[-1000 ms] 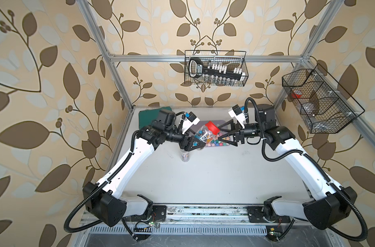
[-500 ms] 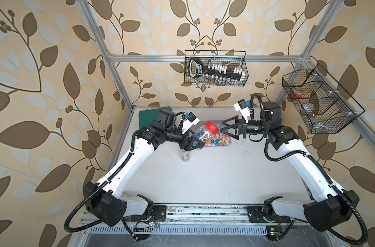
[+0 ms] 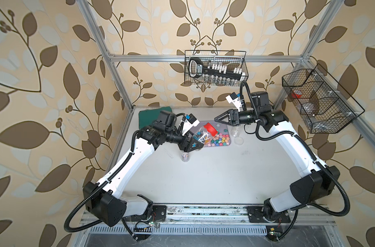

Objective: Pour the candies out of the jar
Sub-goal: Unscrew the lid from the jar.

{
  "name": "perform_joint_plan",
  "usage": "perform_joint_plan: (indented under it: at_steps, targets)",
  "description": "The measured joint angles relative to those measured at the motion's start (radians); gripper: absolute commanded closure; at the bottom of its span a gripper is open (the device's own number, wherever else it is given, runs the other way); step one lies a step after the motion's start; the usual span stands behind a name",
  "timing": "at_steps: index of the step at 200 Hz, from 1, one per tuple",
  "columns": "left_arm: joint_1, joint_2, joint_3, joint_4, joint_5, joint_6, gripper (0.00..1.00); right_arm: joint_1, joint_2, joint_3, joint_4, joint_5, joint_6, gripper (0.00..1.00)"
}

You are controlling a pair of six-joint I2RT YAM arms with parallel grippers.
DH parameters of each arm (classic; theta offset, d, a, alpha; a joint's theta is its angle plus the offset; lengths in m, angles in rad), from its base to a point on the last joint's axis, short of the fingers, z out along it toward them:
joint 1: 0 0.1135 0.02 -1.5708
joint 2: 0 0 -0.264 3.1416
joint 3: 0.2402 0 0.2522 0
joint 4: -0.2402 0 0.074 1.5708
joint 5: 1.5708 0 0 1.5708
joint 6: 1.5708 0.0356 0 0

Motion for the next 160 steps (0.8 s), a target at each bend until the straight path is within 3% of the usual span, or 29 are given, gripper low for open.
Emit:
perform_joint_plan:
  at_steps: [160]
  targets:
    - [0.0, -0.001, -0.027, -0.022, -0.061, 0.057, 0.28, 0.11, 0.149, 0.114, -0.249, -0.045, -0.032, 0.19]
